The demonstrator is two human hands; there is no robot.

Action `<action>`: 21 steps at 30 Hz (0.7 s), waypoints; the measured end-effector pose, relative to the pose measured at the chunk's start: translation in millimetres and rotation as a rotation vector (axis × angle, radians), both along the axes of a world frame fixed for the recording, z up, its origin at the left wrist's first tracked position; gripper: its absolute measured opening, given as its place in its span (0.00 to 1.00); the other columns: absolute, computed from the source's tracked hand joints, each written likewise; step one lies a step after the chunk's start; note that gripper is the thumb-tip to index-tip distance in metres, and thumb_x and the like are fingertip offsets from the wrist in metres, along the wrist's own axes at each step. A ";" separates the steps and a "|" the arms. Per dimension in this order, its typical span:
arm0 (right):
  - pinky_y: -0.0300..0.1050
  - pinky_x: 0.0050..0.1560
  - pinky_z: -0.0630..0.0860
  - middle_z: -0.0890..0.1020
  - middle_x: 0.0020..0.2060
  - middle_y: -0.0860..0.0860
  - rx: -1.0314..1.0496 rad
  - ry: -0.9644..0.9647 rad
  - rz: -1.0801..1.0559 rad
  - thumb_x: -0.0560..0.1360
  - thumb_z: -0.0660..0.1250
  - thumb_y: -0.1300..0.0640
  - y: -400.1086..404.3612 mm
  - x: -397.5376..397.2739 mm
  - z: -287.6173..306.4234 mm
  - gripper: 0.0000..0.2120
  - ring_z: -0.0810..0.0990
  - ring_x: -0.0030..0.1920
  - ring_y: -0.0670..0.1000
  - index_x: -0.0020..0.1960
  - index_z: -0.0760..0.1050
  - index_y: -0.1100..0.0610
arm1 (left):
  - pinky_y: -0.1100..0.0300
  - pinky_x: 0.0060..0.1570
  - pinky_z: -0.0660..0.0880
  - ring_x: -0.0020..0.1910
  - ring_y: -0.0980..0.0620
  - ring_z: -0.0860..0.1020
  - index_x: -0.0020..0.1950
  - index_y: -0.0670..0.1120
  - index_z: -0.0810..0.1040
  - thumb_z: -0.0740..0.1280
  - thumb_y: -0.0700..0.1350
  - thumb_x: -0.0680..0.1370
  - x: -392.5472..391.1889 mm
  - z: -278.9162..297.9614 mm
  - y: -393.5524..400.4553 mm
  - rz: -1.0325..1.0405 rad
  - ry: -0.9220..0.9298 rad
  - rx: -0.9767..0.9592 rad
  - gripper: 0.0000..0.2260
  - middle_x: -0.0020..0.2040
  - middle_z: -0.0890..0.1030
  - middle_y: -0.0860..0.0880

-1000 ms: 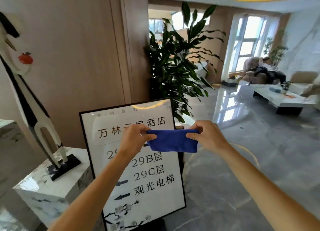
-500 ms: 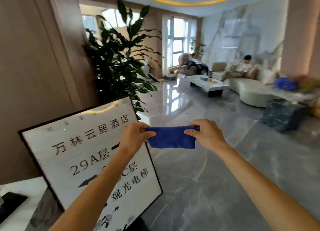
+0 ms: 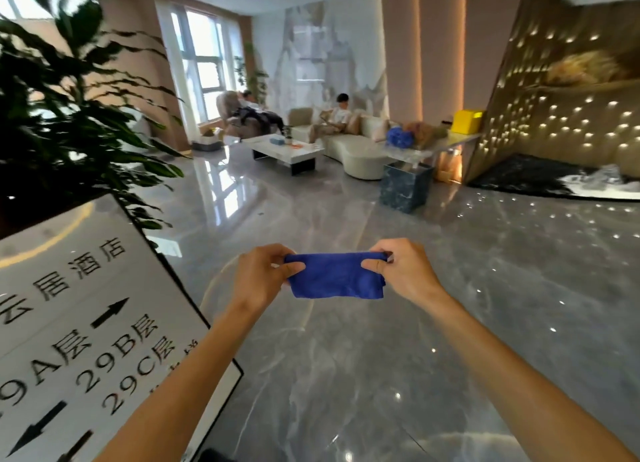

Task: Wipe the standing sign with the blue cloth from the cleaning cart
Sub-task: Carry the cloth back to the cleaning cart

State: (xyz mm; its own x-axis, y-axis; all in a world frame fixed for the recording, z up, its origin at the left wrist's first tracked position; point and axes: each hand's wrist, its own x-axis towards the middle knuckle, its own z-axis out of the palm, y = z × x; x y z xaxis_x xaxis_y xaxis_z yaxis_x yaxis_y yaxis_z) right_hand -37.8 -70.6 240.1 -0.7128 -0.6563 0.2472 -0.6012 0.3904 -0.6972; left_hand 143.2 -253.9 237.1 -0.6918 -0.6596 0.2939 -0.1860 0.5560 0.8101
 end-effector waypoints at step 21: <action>0.36 0.37 0.72 0.84 0.39 0.51 -0.079 -0.056 -0.436 0.74 0.75 0.60 309.0 -54.3 29.4 0.06 0.80 0.39 0.48 0.40 0.81 0.53 | 0.60 0.43 0.77 0.38 0.48 0.83 0.44 0.45 0.84 0.75 0.40 0.74 -168.0 19.3 248.6 -0.437 0.037 -0.001 0.02 0.41 0.85 0.46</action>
State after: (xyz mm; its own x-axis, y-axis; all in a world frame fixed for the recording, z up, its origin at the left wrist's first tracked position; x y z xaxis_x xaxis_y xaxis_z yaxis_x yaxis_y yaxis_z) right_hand -92.1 238.4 269.5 -0.9325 -0.2720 0.2375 -0.3525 0.5436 -0.7617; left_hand -24.8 -5.3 256.4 -0.8948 -0.3069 0.3241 0.0963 0.5763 0.8115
